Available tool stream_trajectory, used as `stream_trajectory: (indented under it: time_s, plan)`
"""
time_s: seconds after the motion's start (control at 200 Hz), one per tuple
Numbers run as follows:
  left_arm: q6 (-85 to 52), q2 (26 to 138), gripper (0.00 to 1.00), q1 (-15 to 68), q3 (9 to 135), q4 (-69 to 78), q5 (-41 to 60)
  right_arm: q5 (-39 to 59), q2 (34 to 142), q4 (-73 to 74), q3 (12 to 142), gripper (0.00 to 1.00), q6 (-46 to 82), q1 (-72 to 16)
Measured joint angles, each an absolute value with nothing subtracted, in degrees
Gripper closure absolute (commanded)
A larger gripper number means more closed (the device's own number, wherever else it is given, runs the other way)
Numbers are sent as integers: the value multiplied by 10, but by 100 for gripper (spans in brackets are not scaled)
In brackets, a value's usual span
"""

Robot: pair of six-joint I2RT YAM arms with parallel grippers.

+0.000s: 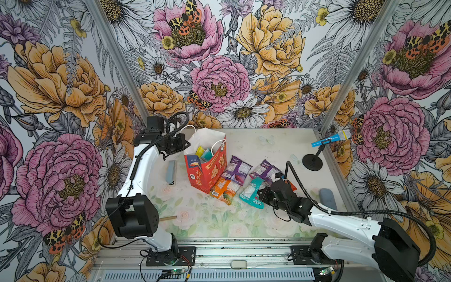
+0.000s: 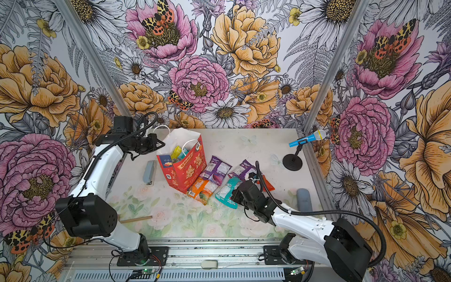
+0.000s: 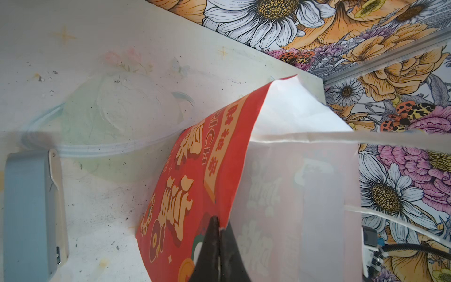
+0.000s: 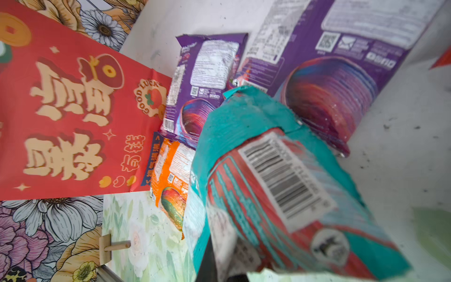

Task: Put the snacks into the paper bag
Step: 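Grasp the teal-and-red snack bag with the right gripper and lift, then carry the teal-and-red bag with the right gripper above the paper bag opening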

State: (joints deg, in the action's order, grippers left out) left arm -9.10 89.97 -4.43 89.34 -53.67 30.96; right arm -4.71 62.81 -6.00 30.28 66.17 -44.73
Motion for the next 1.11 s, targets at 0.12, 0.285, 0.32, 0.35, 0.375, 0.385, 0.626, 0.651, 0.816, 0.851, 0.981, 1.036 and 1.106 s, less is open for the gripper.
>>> stream_trajectory:
  time_s: [0.12,0.285,0.32,0.35,0.375,0.385,0.626,0.651,0.816,0.851,0.981,1.036,1.106]
  plan:
    - [-91,900,100,-44,893,-537,310,-62,610,-97,339,100,639,-447]
    - [-91,900,100,-44,893,-537,310,-80,610,-144,404,100,592,-446]
    - [-91,900,100,-44,893,-537,310,-83,614,-153,420,100,581,-443]
    - [-91,900,100,-44,893,-537,310,-85,618,-160,436,100,570,-441]
    - [-91,900,100,-44,893,-537,310,-86,622,-164,447,100,562,-439]
    - [-91,900,100,-44,893,-537,310,-87,624,-165,453,100,558,-438]
    - [-91,898,100,-44,893,-537,310,-106,686,-189,577,100,470,-409]
    - [-91,898,100,-44,893,-537,309,-107,694,-191,592,100,462,-407]
    - [-91,898,100,-44,893,-537,309,-109,746,-195,689,100,404,-395]
    - [-91,898,100,-44,893,-537,310,-109,756,-195,709,100,393,-393]
    - [-91,898,100,-44,893,-537,310,-107,799,-195,780,100,356,-383]
    - [-91,898,100,-44,893,-537,310,-103,818,-196,808,100,342,-381]
    - [-91,898,100,-44,893,-537,309,-99,843,-197,846,100,326,-378]
